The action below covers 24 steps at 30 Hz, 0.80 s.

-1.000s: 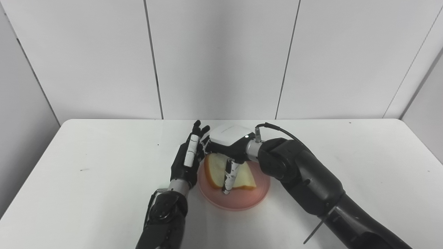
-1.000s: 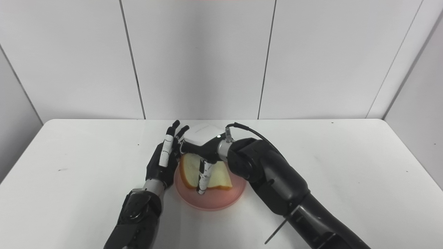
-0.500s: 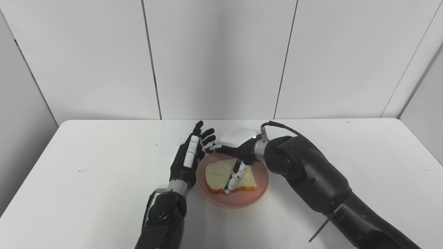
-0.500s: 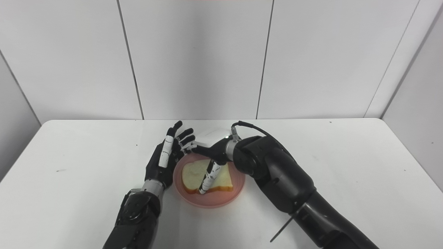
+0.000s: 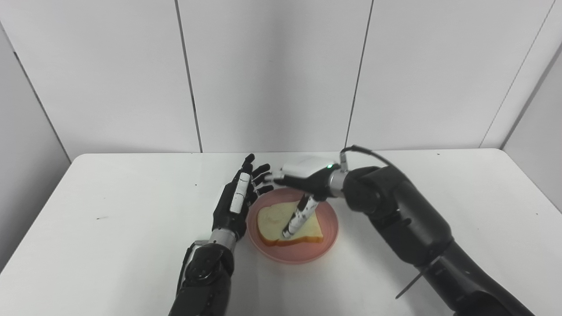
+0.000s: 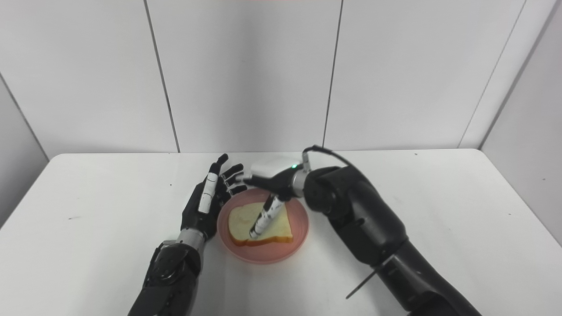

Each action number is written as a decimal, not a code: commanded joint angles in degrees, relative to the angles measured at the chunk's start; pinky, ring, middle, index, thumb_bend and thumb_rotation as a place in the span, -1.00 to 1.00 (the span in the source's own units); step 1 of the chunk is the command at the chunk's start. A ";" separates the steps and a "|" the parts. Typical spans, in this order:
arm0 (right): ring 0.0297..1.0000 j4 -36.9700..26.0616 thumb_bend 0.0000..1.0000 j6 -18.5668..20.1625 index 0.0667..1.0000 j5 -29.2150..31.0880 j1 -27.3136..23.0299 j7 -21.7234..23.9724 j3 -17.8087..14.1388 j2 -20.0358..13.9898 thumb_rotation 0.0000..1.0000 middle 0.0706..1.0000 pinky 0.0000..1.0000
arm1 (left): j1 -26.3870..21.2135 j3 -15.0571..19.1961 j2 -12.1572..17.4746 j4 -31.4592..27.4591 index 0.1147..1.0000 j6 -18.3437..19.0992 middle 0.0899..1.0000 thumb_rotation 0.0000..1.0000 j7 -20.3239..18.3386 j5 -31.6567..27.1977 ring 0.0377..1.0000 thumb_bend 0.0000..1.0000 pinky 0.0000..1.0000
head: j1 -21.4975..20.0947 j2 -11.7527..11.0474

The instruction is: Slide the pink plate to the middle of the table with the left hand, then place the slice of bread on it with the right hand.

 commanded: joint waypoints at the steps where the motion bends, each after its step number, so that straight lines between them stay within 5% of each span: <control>1: 0.94 -2.50 1.00 -1.62 0.92 3.59 0.21 -6.08 -3.29 0.09 0.08 0.91 1.00 | 0.49 0.20 -0.05 0.36 0.78 1.11 0.60 0.63 0.04 -0.73 0.65 0.81 0.43 | 0.04 0.00; 9: 0.98 2.71 0.85 -6.99 1.00 13.72 8.15 -25.43 -11.65 5.44 0.57 0.99 0.89 | 0.74 -0.48 -0.05 0.49 0.82 -1.37 0.78 0.64 3.45 1.82 0.81 0.74 0.64 | -0.05 -0.11; 13: 0.89 8.84 0.75 -9.46 1.00 23.50 12.46 -37.69 -20.48 12.72 0.64 0.92 0.79 | 1.39 -0.51 -0.14 -0.62 0.81 -1.71 0.82 0.64 5.02 2.72 0.85 0.64 0.77 | -0.12 0.13; 17: 0.86 13.00 0.62 -9.95 1.00 34.31 14.21 -42.30 -27.87 17.75 0.73 0.90 0.70 | 2.24 -1.00 -0.35 -1.44 0.79 -3.01 0.89 0.64 7.47 4.43 0.91 0.66 0.88 | -0.39 0.12; 21: 0.93 16.59 0.51 -10.44 1.00 39.43 14.84 -45.25 -30.91 18.75 0.91 0.96 0.89 | 2.79 -2.67 -0.14 -1.25 0.78 -5.68 0.92 0.69 11.73 9.00 0.95 0.64 0.96 | -0.48 0.24; 24: 0.93 17.58 0.56 -10.77 1.00 42.12 15.64 -46.46 -31.90 19.05 0.93 1.00 0.85 | 2.93 -3.55 -0.07 -1.33 0.77 -6.07 0.92 0.71 14.43 11.40 0.96 0.62 0.90 | -0.51 0.27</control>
